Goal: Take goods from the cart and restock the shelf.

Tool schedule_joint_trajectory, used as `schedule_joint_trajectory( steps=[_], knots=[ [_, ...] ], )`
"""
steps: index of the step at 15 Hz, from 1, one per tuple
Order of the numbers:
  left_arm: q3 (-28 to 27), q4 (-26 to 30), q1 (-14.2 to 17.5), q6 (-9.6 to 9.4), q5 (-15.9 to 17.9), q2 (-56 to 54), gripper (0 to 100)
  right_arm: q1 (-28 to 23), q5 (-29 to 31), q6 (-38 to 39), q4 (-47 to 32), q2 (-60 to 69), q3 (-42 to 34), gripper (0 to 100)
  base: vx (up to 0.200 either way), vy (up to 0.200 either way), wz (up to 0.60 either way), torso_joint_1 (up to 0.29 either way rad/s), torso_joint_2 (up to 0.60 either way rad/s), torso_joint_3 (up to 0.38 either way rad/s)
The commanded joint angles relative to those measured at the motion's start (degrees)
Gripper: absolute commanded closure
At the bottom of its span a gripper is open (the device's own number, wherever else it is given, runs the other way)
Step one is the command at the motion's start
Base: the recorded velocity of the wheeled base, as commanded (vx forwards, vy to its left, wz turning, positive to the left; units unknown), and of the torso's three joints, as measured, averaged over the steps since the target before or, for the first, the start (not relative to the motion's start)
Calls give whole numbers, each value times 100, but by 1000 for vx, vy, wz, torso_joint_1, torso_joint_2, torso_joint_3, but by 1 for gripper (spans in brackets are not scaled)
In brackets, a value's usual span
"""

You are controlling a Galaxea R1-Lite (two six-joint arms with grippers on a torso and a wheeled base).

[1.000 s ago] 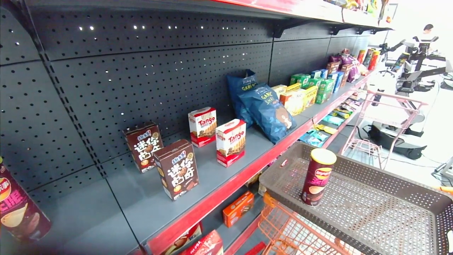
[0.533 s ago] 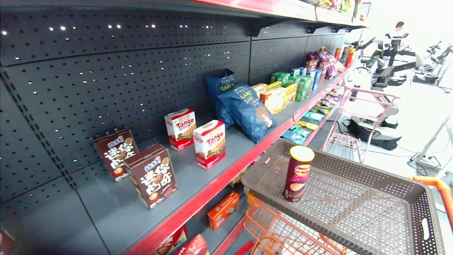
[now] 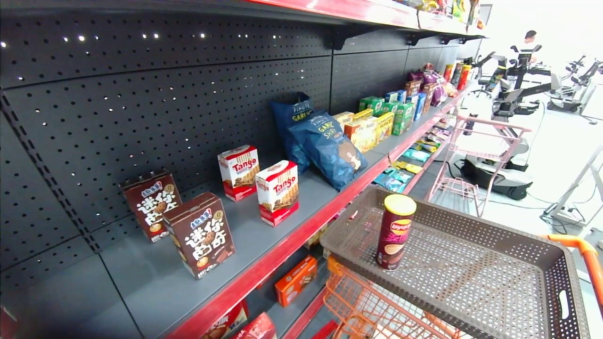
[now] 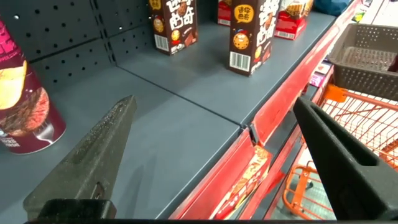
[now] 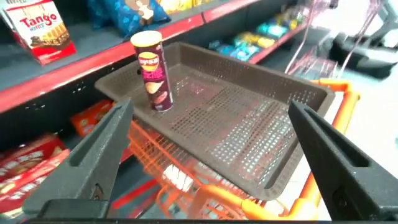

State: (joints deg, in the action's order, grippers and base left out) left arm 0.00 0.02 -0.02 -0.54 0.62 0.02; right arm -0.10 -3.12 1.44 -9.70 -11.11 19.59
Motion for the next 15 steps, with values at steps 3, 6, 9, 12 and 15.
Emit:
schedule_joint_trajectory(
  steps=[3, 6, 9, 12, 15],
  knots=[
    [0, -2, 2, 1, -1, -2, 0, 36, 435, -117, 443, -3003, 748, 0, 0, 0, 0, 0, 0, 0],
    [0, -2, 2, 1, -1, -2, 0, 335, 444, -337, 1726, -4277, 493, 0, 0, 0, 0, 0, 0, 0],
    [0, -2, 2, 1, -1, -2, 0, 616, 444, -425, 2561, -5754, 836, 0, 0, 0, 0, 0, 0, 0],
    [0, -2, 2, 1, -1, -2, 0, 1029, -250, -654, 3774, -6668, 546, 0, 0, 0, 0, 0, 0, 0],
    [0, -2, 2, 1, -1, -2, 0, 1135, -901, -654, 4504, -7318, 493, 0, 0, 0, 0, 0, 0, 0]
  ],
)
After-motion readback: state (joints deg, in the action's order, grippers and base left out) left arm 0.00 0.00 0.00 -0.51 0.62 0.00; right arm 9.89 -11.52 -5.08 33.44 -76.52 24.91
